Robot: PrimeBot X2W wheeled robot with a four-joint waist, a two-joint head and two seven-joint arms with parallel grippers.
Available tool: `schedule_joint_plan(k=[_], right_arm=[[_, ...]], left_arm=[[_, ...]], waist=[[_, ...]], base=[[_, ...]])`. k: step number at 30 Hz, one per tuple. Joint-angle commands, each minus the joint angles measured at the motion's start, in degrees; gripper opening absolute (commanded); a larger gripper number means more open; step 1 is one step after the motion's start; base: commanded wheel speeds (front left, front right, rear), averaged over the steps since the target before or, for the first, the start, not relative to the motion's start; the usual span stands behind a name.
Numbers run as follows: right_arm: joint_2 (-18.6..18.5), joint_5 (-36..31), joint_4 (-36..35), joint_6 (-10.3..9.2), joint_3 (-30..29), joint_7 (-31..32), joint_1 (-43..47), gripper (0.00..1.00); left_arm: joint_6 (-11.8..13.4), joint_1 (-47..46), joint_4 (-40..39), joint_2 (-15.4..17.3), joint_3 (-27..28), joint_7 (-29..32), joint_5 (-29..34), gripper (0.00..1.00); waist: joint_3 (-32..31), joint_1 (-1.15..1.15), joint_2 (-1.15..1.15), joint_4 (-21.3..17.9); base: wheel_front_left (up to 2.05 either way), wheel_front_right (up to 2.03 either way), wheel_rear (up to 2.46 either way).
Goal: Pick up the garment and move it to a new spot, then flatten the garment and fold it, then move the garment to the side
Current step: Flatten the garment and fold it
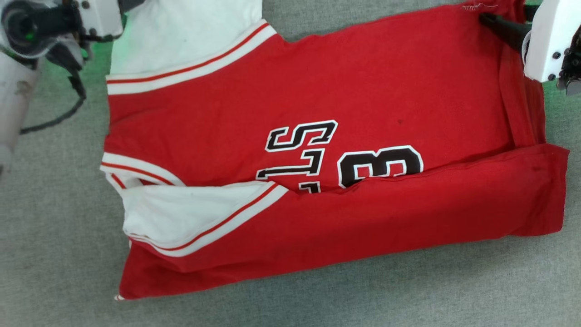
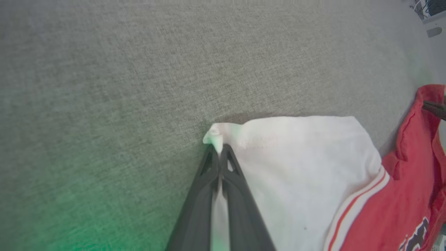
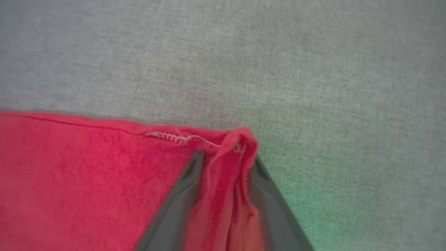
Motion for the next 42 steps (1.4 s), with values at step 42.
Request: schedule_joint_plan(k=[42], right_arm=[[-19.4,11.8,-18.2,-0.08,-7.1,-20.3,46.0,0.00]], left_arm=[[0.1,48.8,-47.4,16.4,-7.8,-42.9,-10.2,0.00]], waist=[[-19.2,0.00,0.00,11.6]], base=[[0.00,0.00,0.00]])
